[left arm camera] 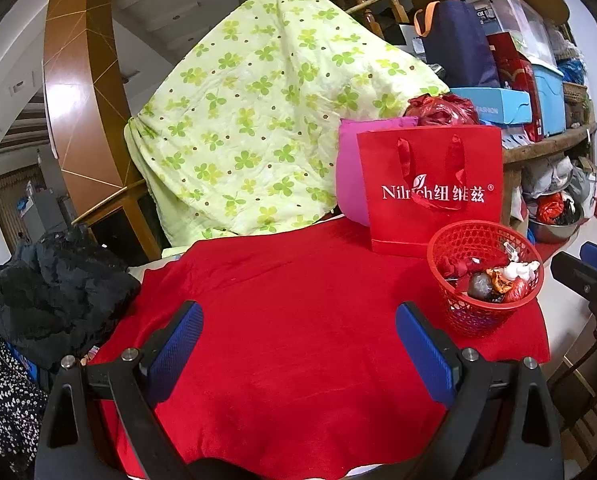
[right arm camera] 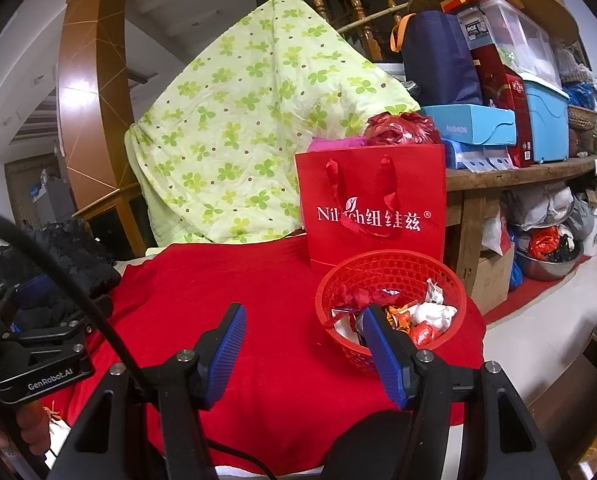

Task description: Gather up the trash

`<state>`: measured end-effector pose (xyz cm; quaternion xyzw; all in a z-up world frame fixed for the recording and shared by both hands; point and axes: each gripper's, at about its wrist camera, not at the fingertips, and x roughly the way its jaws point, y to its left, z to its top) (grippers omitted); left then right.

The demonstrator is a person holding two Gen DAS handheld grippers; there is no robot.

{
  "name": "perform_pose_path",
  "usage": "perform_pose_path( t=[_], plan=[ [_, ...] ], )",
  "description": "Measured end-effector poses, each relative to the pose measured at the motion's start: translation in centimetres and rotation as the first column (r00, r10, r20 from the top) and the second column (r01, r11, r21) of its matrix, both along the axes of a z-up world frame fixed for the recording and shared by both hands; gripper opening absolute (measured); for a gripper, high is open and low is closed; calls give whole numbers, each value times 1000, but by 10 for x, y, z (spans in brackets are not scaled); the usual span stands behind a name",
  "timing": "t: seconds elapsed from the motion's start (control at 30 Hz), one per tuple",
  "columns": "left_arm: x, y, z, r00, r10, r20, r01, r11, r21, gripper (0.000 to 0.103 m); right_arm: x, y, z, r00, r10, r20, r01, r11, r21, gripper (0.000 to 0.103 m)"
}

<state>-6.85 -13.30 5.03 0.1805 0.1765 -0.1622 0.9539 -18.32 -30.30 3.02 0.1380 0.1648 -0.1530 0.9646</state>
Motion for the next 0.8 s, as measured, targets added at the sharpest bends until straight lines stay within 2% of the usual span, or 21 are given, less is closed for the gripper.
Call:
perform_pose_path(
  t=[0.8],
  plan=[
    [-4, -11, -7, 999, -31, -11, 31, 999, 21, 97, -2, -9, -5, 1000, -16, -17, 16, 1000, 16, 65]
  ],
)
